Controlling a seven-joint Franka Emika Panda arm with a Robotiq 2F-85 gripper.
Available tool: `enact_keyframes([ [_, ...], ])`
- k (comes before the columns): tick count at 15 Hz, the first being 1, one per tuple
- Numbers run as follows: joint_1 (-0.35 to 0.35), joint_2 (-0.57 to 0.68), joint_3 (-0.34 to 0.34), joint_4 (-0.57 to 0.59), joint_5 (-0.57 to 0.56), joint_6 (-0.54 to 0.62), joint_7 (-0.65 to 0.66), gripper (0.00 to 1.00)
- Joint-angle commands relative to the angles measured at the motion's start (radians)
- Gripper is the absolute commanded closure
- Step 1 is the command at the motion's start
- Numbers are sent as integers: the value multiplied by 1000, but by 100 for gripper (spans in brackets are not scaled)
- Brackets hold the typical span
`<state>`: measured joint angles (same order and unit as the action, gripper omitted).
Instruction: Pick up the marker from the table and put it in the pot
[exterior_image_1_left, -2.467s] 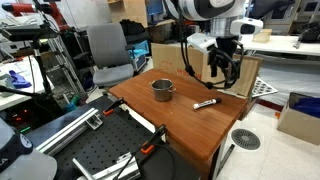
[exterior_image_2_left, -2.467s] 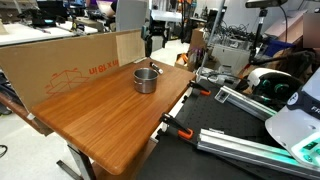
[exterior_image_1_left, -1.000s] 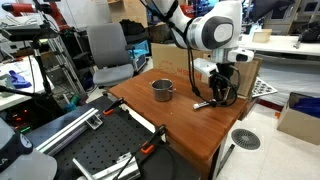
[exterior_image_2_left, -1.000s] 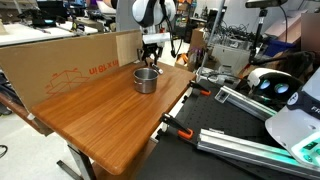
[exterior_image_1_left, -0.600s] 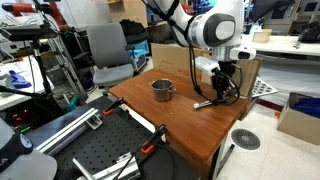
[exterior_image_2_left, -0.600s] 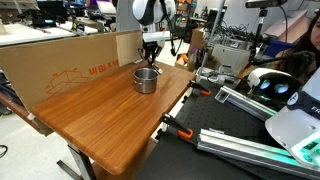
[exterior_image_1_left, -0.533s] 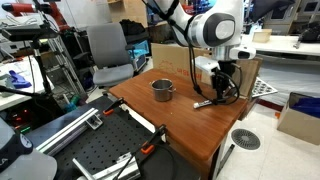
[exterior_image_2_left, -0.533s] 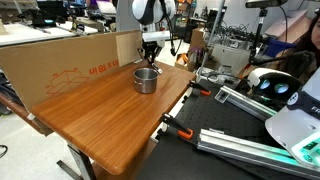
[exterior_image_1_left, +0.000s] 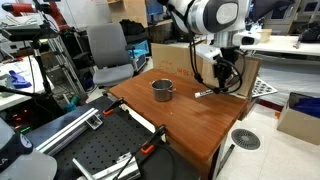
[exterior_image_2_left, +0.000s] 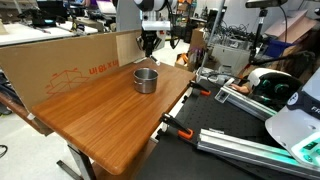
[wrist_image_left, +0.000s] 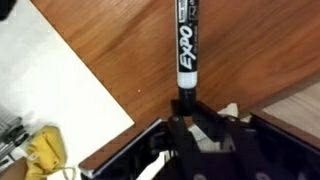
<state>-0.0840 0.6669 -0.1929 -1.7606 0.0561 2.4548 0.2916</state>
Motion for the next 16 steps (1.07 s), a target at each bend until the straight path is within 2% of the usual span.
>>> enact_keyframes([
  [1, -34, -168, 38, -144, 46, 43, -69, 95],
  [6, -25, -405, 45, -352, 55, 105, -122, 95],
  [9, -4, -520, 56, -499, 32, 210, -123, 95],
  [13, 31, -583, 88, -652, 4, 383, -95, 95],
  [16, 57, -575, 106, -725, -15, 527, -74, 95],
])
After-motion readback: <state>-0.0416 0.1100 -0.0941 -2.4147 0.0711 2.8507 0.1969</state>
